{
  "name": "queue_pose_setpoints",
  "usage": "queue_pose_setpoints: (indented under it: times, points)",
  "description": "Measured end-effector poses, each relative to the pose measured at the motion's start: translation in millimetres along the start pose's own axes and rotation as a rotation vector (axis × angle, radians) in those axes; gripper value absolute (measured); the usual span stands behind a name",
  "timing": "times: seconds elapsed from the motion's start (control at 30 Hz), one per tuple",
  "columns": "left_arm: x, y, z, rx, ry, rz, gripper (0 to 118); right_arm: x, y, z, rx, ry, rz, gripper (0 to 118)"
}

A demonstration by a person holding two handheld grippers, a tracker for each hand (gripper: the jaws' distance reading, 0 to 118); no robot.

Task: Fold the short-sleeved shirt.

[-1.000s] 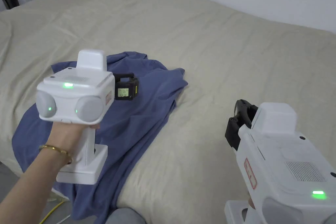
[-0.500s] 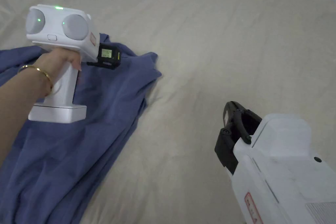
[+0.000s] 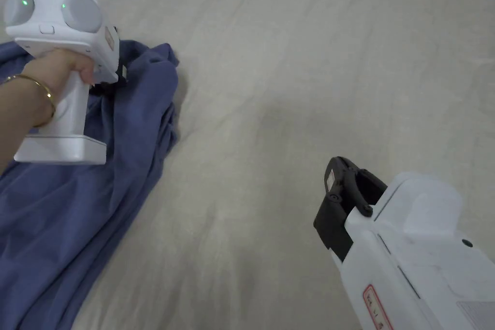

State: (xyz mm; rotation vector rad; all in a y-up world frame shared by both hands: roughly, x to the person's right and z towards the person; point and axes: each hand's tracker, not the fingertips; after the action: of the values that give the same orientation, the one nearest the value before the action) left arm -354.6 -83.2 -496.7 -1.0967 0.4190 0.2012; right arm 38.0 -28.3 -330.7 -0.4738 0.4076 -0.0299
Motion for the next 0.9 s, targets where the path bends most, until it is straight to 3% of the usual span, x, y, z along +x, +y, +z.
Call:
queue_pose_setpoints:
  times: [0.13, 0.33, 0.57, 0.9]
  points:
    - [3.4, -20.2, 28.6, 0.100, 0.009, 0.075, 0, -0.9, 3.9, 21.5, 0.021, -0.008, 0.038, 0]
    - [-6.3, -24.4, 105.8, 0.227, 0.039, 0.069, 0, 5.2, 23.3, 74.3, 0.080, -0.005, 0.001, 0]
    - [-27.4, -27.5, 243.1, 0.422, 0.009, 0.128, 0, 10.9, 38.1, 148.2, 0.195, -0.036, 0.062, 0]
    - [-26.7, -32.5, 454.0, 0.777, -0.121, 0.093, 0, 25.9, 38.6, 226.9, 0.299, -0.075, 0.051, 0]
